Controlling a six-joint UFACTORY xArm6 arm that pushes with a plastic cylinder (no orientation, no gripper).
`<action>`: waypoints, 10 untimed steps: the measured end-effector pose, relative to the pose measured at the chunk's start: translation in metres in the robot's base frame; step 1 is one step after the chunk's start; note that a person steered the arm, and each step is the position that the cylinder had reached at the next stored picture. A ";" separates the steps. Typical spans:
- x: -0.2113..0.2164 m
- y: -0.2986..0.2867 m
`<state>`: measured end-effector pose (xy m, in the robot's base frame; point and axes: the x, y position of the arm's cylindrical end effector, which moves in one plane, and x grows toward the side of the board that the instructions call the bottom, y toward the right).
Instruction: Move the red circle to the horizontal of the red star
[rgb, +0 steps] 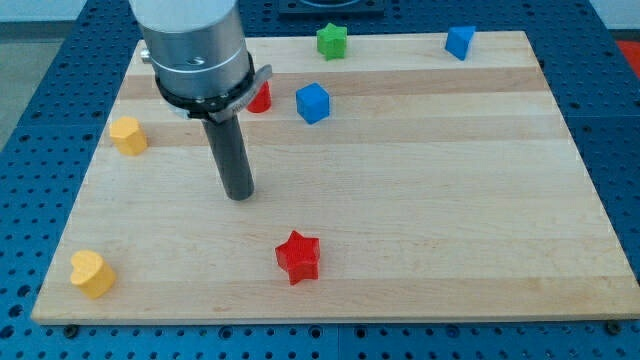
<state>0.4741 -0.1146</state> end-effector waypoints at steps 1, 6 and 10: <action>-0.032 -0.015; -0.161 -0.069; -0.147 -0.009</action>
<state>0.3269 -0.1240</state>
